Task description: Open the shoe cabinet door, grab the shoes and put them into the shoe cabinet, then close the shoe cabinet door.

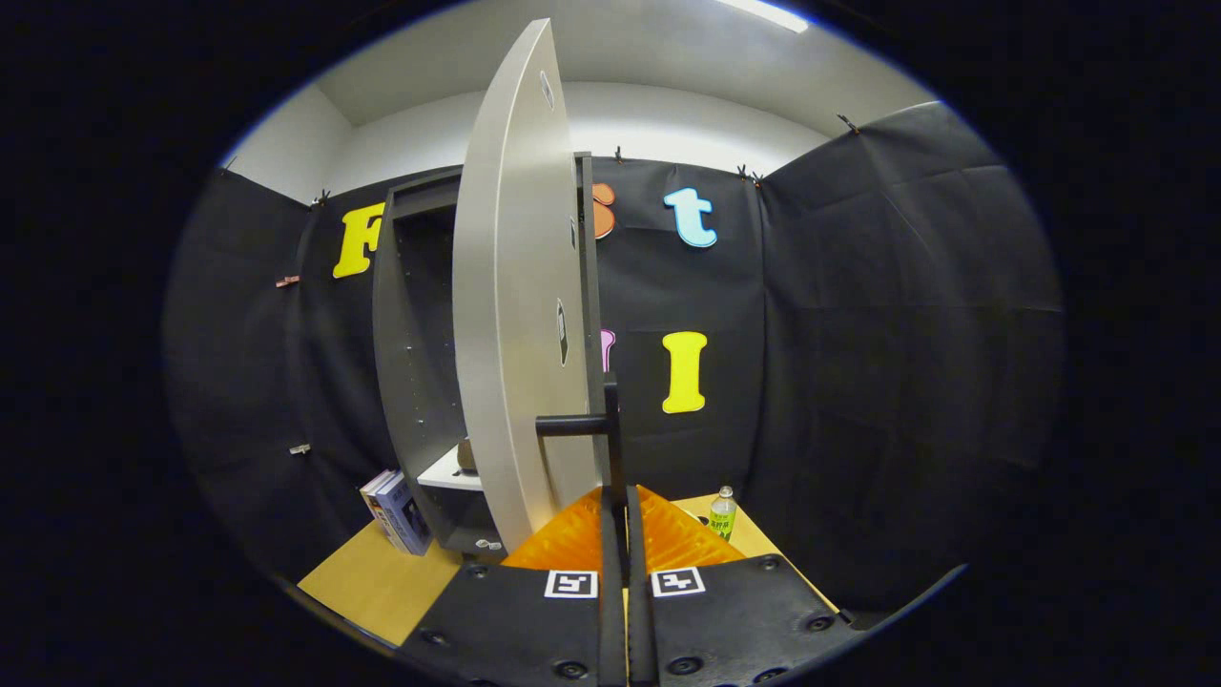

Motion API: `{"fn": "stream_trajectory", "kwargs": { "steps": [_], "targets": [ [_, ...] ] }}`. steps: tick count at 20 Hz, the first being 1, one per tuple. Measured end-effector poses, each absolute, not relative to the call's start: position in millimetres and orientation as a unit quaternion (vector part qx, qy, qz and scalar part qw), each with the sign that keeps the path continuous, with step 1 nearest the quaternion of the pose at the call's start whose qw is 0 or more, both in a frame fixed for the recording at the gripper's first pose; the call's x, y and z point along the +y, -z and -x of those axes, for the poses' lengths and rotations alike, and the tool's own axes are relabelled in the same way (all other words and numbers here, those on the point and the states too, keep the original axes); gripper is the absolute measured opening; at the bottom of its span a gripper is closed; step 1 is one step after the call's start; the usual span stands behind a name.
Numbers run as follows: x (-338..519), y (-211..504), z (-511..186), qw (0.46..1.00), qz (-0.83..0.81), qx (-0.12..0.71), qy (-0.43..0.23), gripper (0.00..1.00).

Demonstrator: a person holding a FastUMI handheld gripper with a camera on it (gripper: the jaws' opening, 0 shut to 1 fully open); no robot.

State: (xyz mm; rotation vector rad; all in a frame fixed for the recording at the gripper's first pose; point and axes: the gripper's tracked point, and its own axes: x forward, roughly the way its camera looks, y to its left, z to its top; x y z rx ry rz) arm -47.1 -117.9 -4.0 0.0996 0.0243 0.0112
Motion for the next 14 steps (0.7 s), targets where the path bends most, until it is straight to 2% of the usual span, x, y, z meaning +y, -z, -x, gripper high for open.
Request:
{"fn": "stream_trajectory", "kwargs": {
  "steps": [5, 11, 12, 14],
  "targets": [
    [-131, 4, 54, 0.998, -0.052, 0.012, 0.017, 0.06],
    [-159, 3, 91, 0.998, -0.035, 0.002, 0.06, 0.11],
    [-158, 6, 102, 0.998, -0.035, 0.004, 0.06, 0.19],
    [-150, 11, 113, 0.998, -0.038, 0.008, 0.047, 0.21]
  ]
}}
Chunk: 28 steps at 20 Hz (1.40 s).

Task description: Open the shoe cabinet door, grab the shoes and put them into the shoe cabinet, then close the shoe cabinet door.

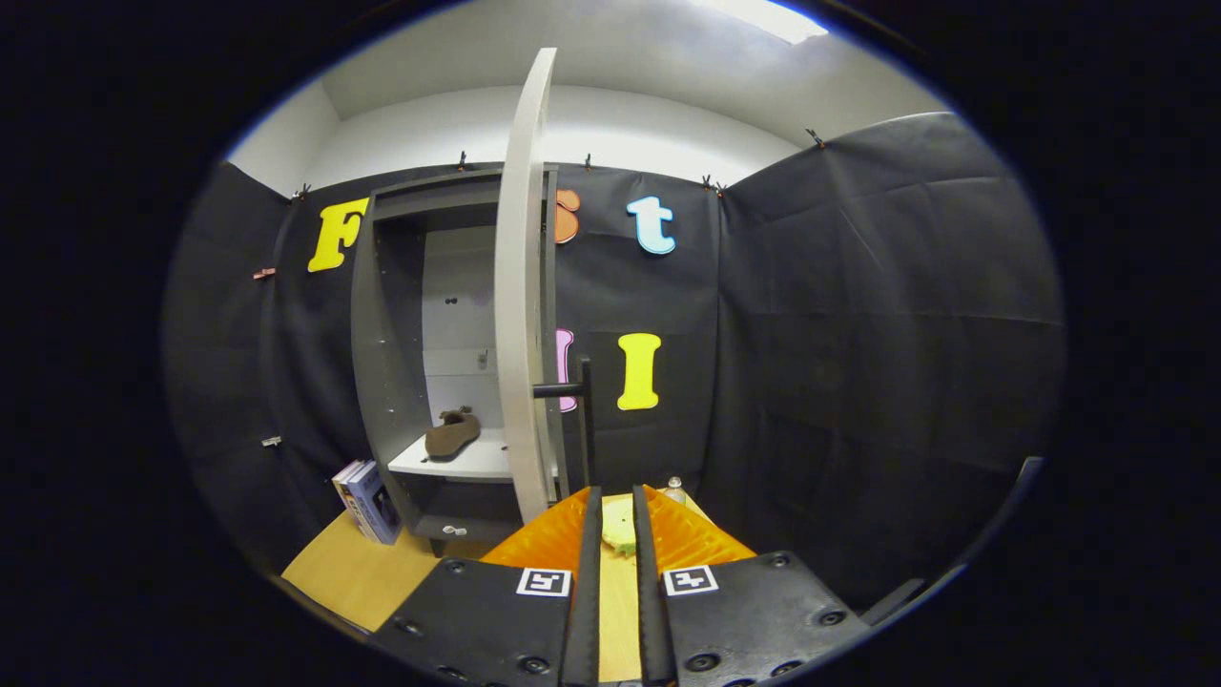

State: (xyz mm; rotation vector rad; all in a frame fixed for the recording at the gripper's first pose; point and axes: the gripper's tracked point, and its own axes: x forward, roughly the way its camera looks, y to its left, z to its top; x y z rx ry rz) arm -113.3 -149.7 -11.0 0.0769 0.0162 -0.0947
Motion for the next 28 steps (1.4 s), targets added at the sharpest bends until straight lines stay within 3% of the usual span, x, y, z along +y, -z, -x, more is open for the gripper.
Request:
{"fn": "stream_trajectory", "kwargs": {
  "steps": [2, 4, 7, 9, 12, 22, 28],
  "targets": [
    [-128, 20, 122, 0.999, -0.048, 0.019, 0.015, 0.2],
    [-93, 39, 129, 0.998, -0.048, 0.042, -0.026, 0.49],
    [-47, 70, 126, 0.994, -0.036, 0.076, -0.073, 0.59],
    [-9, 101, 118, 0.989, -0.034, 0.106, -0.102, 0.72],
    [39, 149, 104, 0.976, -0.041, 0.159, -0.141, 1.0],
    [126, 333, 57, 0.924, -0.051, 0.339, -0.168, 0.99],
    [139, 423, 29, 0.906, -0.052, 0.393, -0.147, 0.99]
  ]
}}
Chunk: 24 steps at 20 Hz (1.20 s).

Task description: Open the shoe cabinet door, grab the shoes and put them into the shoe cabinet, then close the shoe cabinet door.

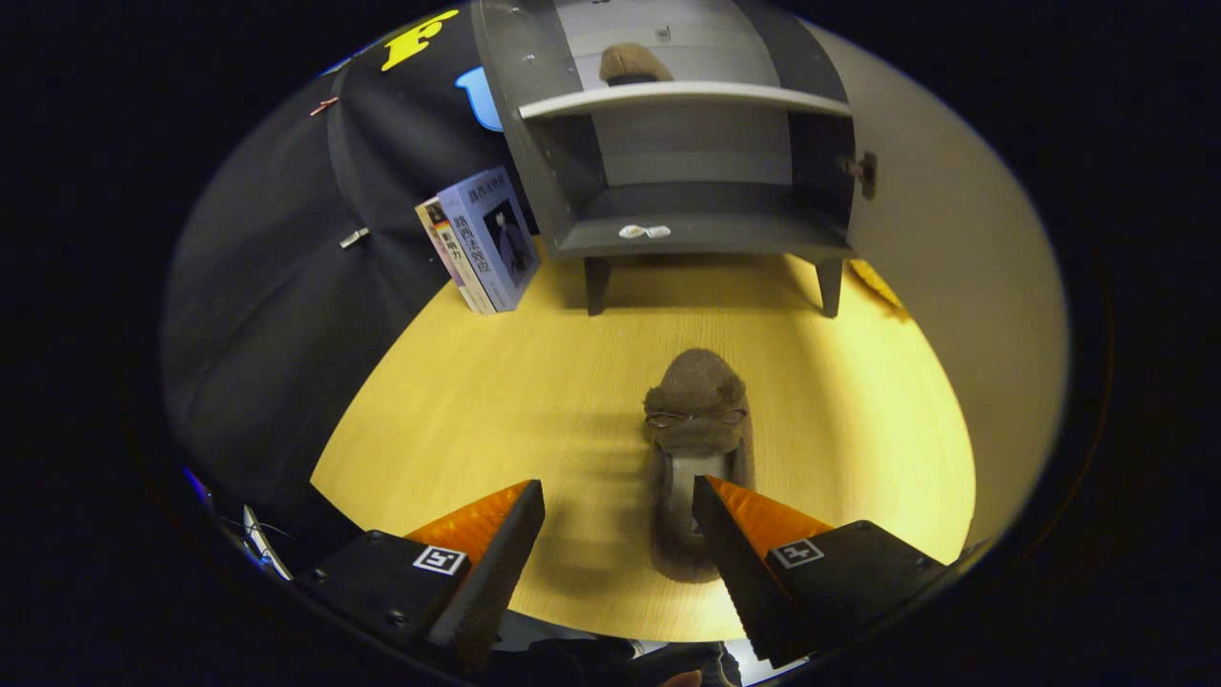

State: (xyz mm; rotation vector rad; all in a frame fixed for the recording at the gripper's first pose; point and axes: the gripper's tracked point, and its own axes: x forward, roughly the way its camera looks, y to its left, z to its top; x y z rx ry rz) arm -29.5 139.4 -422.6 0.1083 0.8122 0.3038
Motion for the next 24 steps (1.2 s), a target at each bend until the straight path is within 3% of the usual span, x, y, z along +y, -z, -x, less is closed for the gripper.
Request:
{"fn": "stream_trajectory", "kwargs": {
  "steps": [7, 9, 10, 13, 17, 24],
  "targets": [
    [146, 476, -24, 0.913, -0.086, 0.385, -0.103, 0.97],
    [145, 484, -41, 0.92, -0.092, 0.372, -0.081, 0.87],
    [145, 487, -49, 0.923, -0.096, 0.365, -0.074, 0.86],
    [134, 498, -66, 0.935, -0.079, 0.343, -0.038, 0.64],
    [134, 493, -69, 0.945, -0.063, 0.317, -0.047, 0.1],
    [123, 396, -65, 0.958, -0.04, 0.275, -0.076, 0.09]
  ]
}}
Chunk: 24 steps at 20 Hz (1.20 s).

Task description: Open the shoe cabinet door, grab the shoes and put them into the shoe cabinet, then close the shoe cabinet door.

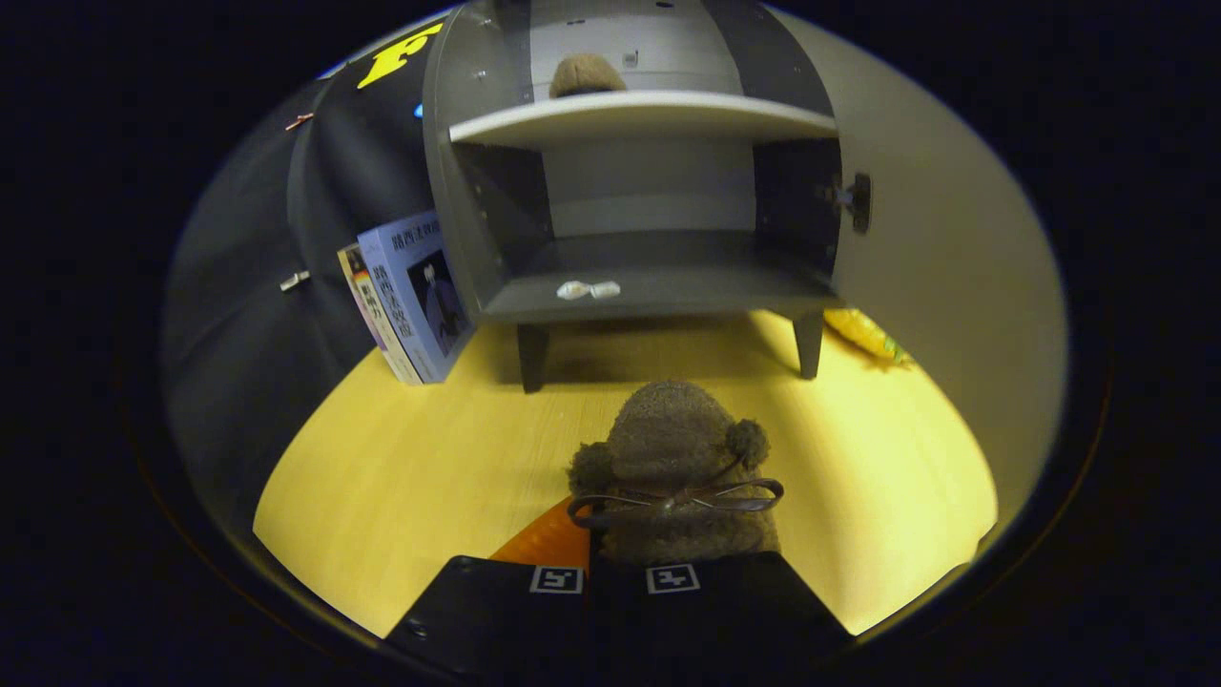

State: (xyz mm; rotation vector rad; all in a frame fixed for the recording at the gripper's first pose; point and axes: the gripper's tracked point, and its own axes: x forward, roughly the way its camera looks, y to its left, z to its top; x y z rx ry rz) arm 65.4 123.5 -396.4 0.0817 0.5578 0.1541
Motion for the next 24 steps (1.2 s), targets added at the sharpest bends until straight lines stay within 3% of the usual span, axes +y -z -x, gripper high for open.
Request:
{"fn": "stream_trajectory", "kwargs": {
  "steps": [9, 14, 24],
  "targets": [
    [106, 224, -93, 0.966, -0.053, 0.241, -0.078, 0.09],
    [105, 130, -150, 0.979, -0.035, 0.185, -0.078, 0.1],
    [94, 76, -300, 0.981, -0.033, 0.186, -0.049, 0.09]
  ]
}}
